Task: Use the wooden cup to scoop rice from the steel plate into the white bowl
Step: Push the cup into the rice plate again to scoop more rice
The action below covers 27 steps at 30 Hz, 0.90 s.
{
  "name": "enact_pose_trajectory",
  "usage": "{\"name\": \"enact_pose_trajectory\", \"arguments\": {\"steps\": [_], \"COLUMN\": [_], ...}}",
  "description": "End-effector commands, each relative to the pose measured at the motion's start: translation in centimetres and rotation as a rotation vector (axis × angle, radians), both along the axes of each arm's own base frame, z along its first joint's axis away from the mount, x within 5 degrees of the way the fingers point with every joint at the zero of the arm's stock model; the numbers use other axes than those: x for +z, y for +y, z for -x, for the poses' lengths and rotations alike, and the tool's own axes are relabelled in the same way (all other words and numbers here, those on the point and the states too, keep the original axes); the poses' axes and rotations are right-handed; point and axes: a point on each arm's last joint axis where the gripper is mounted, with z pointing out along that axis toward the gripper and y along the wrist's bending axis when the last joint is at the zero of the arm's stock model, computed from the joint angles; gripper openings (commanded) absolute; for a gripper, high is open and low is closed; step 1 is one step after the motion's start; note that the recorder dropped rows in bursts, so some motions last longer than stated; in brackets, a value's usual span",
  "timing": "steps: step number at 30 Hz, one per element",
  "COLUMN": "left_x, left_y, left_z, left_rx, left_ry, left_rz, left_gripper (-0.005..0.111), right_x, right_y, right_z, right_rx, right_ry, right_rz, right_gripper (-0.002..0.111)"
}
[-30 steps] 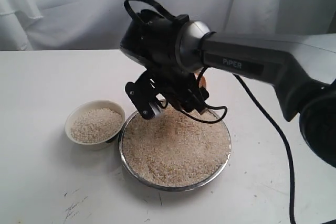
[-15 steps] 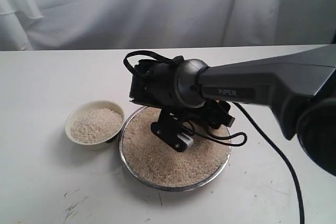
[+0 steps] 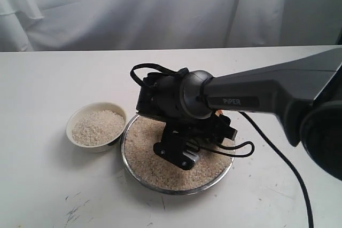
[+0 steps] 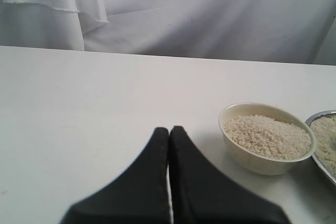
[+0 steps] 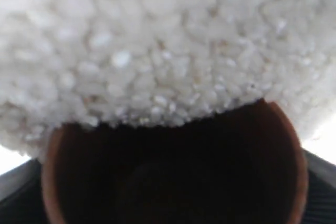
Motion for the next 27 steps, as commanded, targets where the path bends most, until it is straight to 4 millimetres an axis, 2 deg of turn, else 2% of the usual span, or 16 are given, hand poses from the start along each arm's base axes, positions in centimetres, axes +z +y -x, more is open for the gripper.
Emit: {"name": "enact_pose_trajectory", "arguments": {"steps": [1, 10, 18, 27], "left_x": [-0.1, -0.1, -0.1, -0.1], "left_y": [0.0, 0.0, 0.0, 0.0], "left_z": [0.0, 0.0, 0.0, 0.0], "left_rx": [-0.001, -0.001, -0.001, -0.001], "left_ry": [-0.007, -0.007, -0.007, -0.007], "left_rz": [0.004, 0.004, 0.004, 0.004], "left_gripper": [0.000, 0.000, 0.000, 0.000], "right_x": [-1.9, -2.4, -3.7, -3.9], "right_y": [0.3, 1.2, 1.3, 1.5], "right_z": [1.7, 2.4, 1.9, 1.8], "right_rx": [-0.046, -0.047, -0.080, -0.100], "right_ry": [0.189, 0.276, 0.310, 0.393], "right_rz": [-0.067, -0.168, -0.250, -0.355], "right_gripper": [0.000, 0.000, 0.000, 0.000]}}
